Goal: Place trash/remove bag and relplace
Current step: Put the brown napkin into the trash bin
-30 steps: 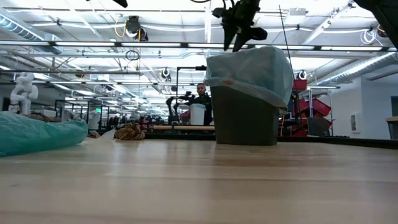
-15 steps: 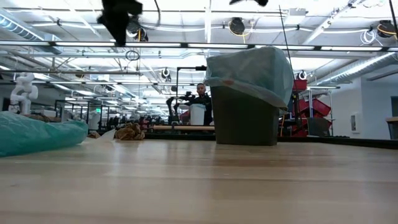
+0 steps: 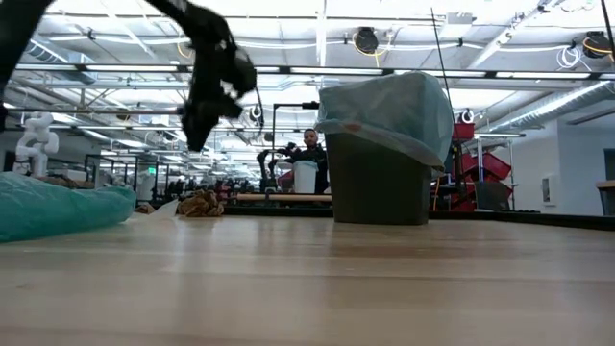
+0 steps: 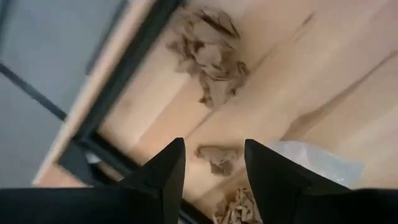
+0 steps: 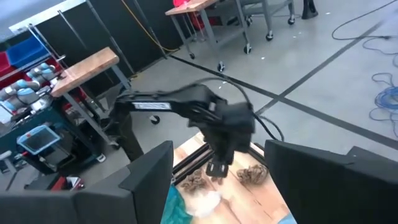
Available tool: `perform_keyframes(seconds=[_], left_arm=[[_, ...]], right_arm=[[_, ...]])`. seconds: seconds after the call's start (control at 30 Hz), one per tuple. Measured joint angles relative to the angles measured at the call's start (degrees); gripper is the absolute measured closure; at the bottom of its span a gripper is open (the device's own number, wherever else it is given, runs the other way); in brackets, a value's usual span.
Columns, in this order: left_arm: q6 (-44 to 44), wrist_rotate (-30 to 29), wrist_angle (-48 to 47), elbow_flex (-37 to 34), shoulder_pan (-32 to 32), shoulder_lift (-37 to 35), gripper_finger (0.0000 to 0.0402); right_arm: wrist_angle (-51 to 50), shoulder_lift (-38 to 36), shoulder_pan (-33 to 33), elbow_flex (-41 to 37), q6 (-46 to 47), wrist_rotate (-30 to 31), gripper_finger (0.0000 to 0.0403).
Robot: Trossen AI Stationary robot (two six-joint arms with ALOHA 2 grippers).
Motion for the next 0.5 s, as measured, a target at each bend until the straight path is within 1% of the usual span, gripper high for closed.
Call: perform_keyframes(seconds=[0.23,0.37,0.5], left_arm=[[0.0,1.1,8.7,-1.5,1.7,7.4,0.0239],[0.0,4.4,11.5,-1.4,1.5,11.2,0.0239],[2.0,5.1,12.8,-1.4,0.6,15.9,0.024]], right_arm=[[1.2,0.0,0.1,0.0,-1.1,0.0,0.0158],[1.2,0.0,0.1,0.0,-1.4,0.0,0.0158],[1.2,0.0,0.1,0.0,-1.4,-0.1,0.0158]])
